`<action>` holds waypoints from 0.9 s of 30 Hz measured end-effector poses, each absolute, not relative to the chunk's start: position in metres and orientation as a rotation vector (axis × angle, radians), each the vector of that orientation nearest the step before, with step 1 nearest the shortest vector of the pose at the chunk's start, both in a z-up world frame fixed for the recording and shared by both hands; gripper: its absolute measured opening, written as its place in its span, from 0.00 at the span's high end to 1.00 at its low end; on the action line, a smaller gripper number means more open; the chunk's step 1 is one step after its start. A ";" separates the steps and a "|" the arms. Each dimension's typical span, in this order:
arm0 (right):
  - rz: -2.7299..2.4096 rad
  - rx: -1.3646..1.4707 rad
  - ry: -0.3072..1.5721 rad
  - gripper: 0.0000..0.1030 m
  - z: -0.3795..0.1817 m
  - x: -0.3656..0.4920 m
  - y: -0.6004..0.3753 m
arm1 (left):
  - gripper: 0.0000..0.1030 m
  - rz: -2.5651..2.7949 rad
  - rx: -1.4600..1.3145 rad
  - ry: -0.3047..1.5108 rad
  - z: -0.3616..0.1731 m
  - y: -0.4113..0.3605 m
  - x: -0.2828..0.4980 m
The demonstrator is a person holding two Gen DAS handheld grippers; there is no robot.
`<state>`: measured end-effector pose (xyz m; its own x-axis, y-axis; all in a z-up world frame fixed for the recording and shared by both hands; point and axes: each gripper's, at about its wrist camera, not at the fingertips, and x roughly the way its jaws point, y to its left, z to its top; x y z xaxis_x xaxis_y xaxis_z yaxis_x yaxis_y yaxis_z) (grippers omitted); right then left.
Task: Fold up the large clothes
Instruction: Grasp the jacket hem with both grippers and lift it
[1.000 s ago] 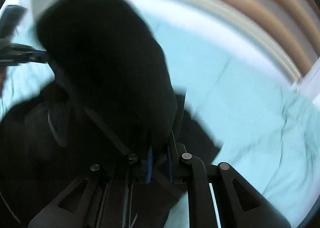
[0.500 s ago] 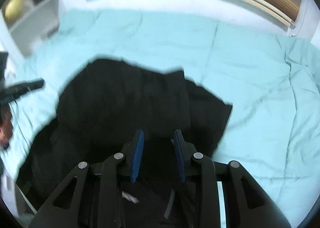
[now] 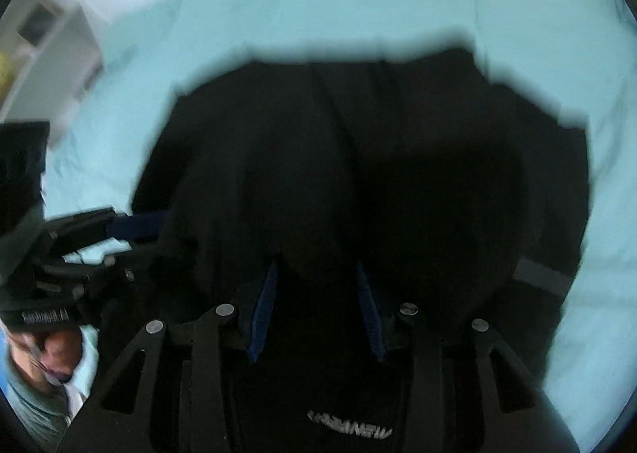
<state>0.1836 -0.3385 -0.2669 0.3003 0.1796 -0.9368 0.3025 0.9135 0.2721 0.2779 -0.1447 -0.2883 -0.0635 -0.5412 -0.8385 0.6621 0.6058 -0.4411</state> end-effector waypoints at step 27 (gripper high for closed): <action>-0.173 0.438 1.273 0.50 -0.313 0.164 -0.310 | 0.54 -0.891 -0.071 1.316 -0.324 -0.108 0.224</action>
